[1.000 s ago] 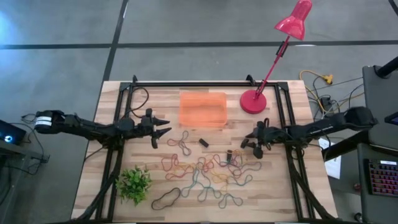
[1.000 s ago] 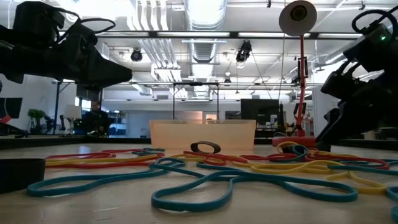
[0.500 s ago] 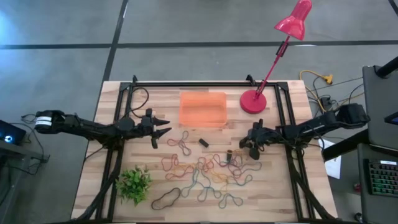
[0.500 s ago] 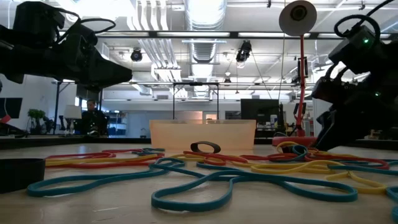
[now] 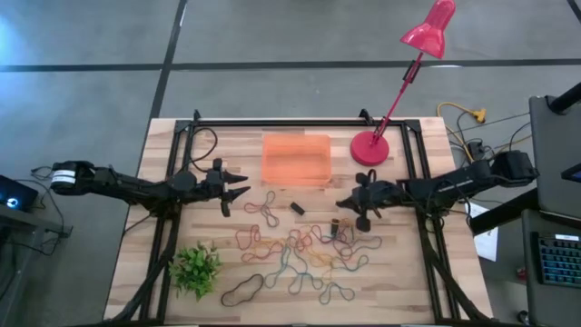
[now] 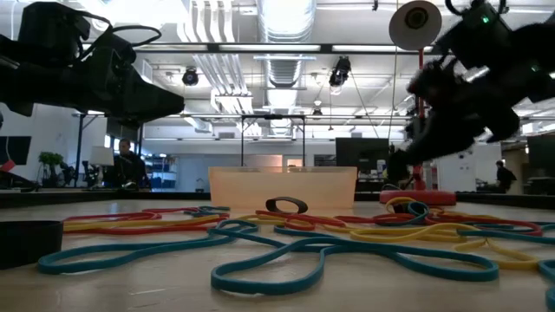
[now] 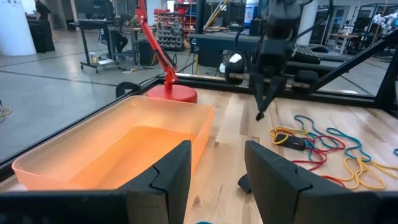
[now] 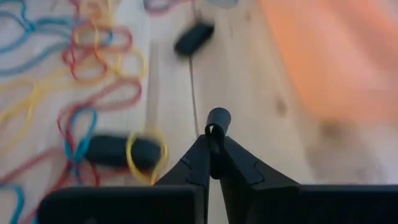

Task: Pick and place rubber bands into bin
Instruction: Put the black rubber band into the orange bin, then put the yellow rubber band into the orange bin

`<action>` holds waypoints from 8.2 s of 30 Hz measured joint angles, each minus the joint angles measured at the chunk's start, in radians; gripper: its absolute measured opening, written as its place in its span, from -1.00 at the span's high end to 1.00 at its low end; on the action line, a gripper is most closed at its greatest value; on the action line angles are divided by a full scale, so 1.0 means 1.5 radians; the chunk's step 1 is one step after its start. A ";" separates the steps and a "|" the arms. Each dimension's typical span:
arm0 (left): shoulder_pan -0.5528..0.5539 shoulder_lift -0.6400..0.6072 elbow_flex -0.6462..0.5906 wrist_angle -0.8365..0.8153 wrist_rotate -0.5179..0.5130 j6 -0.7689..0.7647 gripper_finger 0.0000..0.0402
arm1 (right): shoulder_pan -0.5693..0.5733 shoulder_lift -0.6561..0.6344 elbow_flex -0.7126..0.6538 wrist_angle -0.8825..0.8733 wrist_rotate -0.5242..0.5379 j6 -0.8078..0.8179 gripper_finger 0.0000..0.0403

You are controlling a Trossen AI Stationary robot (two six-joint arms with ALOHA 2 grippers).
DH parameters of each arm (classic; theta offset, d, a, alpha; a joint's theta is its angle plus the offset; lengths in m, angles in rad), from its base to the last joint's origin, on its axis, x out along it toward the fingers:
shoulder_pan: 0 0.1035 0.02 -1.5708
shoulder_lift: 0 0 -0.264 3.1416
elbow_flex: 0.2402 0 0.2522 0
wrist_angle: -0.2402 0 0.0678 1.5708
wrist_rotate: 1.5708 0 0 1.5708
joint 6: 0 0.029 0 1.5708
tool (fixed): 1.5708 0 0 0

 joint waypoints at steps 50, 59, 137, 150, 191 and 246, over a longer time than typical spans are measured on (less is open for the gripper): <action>0.000 0.058 0.000 0.059 -0.005 -0.003 0.33 | -0.176 0.271 0.330 -0.076 0.063 -0.129 -0.06; -0.001 0.088 0.021 0.059 0.183 0.016 0.33 | -0.113 0.268 0.330 -0.090 -0.169 -0.117 -0.13; -0.100 0.699 0.711 -0.587 -0.073 0.290 0.96 | 0.239 -0.048 0.202 -0.497 0.195 0.298 -0.11; -0.138 0.654 0.724 -0.602 -0.079 0.289 1.00 | 0.239 -0.048 0.199 -0.496 0.194 0.299 -0.11; 0.188 0.481 0.700 -0.684 -0.007 0.343 0.69 | 0.239 -0.048 0.178 -0.411 0.230 0.292 -0.11; -0.028 0.202 0.614 -0.994 0.151 0.116 0.55 | 0.217 0.253 0.205 -0.237 0.212 0.107 0.13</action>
